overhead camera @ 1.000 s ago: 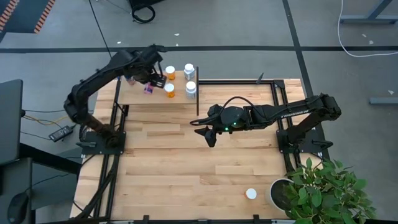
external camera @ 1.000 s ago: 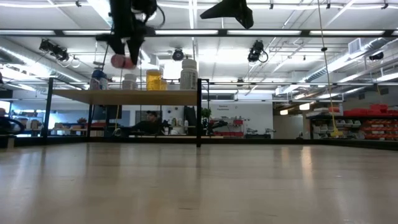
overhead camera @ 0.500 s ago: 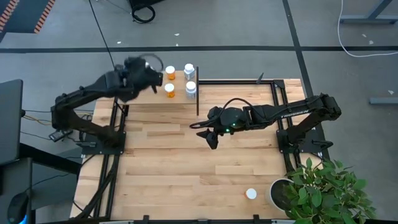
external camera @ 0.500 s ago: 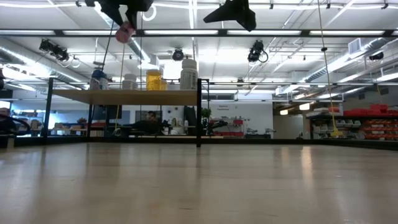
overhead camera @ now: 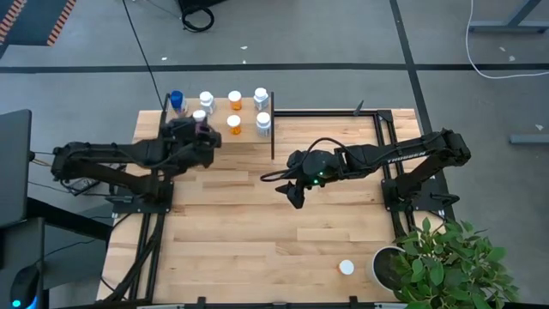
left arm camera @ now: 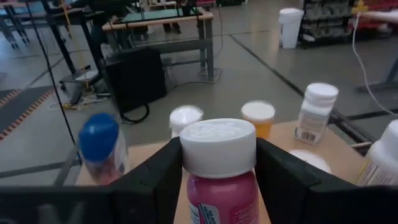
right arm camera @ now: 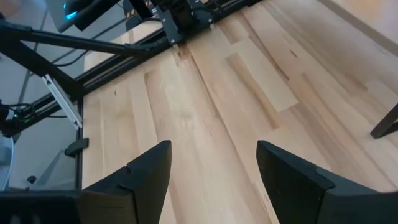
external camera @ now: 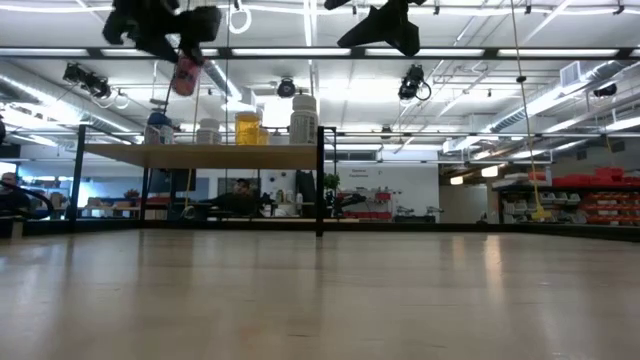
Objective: Pick and place medicine bottles onto shelf by color
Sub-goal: Put the pink pill bottle on the shelf
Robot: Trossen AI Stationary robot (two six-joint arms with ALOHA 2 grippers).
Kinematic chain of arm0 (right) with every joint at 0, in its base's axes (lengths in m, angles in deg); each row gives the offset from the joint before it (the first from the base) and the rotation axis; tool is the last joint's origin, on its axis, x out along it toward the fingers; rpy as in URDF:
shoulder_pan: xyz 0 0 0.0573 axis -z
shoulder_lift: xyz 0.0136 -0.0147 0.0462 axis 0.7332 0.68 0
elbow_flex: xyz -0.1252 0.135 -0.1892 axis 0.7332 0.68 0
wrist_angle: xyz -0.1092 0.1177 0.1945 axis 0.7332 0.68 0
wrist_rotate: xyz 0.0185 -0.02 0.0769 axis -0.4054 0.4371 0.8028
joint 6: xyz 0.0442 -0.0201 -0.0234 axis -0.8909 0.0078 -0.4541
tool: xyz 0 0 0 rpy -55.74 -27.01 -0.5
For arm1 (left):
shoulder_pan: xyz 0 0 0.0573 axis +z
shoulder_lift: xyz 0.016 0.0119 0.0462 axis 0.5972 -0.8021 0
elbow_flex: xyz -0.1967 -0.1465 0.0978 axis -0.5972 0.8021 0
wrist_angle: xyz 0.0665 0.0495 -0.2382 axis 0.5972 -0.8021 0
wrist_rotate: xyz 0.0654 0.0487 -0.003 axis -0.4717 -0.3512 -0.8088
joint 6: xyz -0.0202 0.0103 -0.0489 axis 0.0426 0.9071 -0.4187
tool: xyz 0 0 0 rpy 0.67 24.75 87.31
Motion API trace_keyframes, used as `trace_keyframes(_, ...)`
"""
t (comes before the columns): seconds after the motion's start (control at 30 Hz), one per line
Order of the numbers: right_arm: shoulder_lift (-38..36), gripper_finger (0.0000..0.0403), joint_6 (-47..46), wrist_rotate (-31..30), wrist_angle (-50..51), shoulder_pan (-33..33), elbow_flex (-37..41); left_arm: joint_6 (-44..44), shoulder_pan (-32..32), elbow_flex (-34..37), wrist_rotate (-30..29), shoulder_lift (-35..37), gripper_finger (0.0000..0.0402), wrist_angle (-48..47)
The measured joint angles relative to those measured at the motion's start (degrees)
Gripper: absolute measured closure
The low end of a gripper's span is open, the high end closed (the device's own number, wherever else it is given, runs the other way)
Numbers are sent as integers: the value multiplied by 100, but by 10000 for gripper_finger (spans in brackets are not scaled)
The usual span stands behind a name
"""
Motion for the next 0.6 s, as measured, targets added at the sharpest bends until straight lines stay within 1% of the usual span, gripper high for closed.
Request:
trace_keyframes(0.13, 0, 160, 86, 7, -2, 2, 0, -161, -109, 876, -237, 271, 212, 652)
trace_keyframes(0.23, 0, 160, 228, 7, 24, 2, 0, -171, -139, 1298, -409, 338, 213, 1204)
trace_keyframes(0.43, 0, 160, 510, -162, 31, 2, 0, -200, -130, 1679, -701, 311, 212, 1949)
trace_keyframes(0.6, 0, 160, 524, -400, 23, 2, 0, 47, -105, 1710, -793, 311, 209, 2047)
